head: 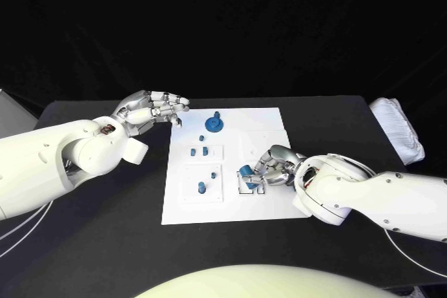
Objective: Assemble the parts on the task board
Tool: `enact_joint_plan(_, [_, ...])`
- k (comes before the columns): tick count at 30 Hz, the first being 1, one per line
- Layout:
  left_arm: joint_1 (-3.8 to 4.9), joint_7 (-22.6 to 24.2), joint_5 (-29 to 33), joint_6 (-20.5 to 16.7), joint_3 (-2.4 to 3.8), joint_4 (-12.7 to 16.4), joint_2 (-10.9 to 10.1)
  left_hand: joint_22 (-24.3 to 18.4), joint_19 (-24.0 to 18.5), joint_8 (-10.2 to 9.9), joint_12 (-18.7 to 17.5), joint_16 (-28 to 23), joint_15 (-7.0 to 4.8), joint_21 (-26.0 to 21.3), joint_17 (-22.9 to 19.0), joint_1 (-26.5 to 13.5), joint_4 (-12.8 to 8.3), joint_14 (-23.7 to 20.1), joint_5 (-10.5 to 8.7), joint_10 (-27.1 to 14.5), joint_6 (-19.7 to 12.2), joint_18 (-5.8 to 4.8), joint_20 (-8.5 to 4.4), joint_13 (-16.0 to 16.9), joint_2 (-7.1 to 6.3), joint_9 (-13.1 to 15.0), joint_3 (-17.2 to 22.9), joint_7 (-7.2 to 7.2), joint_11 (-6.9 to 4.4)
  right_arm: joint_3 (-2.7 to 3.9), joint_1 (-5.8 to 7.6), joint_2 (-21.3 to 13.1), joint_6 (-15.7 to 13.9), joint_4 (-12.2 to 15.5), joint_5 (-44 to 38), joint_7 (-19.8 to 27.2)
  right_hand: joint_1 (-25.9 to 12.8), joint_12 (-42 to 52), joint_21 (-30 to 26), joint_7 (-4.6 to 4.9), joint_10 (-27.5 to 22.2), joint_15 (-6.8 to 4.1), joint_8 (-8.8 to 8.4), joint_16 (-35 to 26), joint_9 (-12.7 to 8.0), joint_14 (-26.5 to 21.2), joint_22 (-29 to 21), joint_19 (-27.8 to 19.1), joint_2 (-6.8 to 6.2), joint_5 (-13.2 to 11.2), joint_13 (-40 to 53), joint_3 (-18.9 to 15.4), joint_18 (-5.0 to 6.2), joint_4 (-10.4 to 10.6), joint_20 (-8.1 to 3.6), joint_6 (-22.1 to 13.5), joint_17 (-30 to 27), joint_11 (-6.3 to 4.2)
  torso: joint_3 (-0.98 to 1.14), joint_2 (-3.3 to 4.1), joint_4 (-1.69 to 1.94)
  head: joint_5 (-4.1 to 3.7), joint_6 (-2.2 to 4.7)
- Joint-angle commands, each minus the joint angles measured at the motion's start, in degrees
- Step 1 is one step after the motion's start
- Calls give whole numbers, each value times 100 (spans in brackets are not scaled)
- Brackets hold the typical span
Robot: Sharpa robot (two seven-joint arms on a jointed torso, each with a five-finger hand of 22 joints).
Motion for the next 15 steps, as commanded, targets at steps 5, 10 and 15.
enact_joint_plan(5, [2, 38, -11, 113, 3, 14, -7, -9, 21, 16, 39, 16, 21, -18, 8, -12, 6, -38, -2, -39, -39, 81, 0, -8, 48, 9, -30, -5, -5, 0, -18, -12, 118, 30, -108, -26, -76, 58, 47, -222, 452, -45, 18, 6, 308, 503, 1431, 531, -16, -56, 1263, 30, -110, -6, -27, 247, 1042, -37, 0, 2, -12, 16, -9])
enact_joint_plan(10, [2, 33, -11, 113, 3, 14, -10, -9, 21, 16, 39, 16, 21, -18, 8, -12, 6, -38, -2, -39, -39, 81, 0, -8, 48, 9, -30, -5, -5, 0, -23, -22, 100, 51, -120, -18, -79, 59, 63, -222, 452, -45, 20, 8, 309, 504, 1435, 535, -16, -57, 1263, 31, -113, -6, -27, 249, 1048, -38, 1, 0, -2, 14, -5])
enact_joint_plan(15, [2, 29, -11, 115, 3, 12, -12, -9, 21, 16, 39, 16, 21, -18, 8, -12, 6, -38, -2, -39, -39, 81, 0, -8, 48, 9, -30, -5, -5, 0, -28, -40, 83, 76, -134, -12, -80, 66, 66, -224, 456, -45, 22, 8, 310, 504, 1435, 536, -14, -56, 1269, 34, -114, -7, -27, 251, 1047, -39, 3, 0, 1, 22, -12])
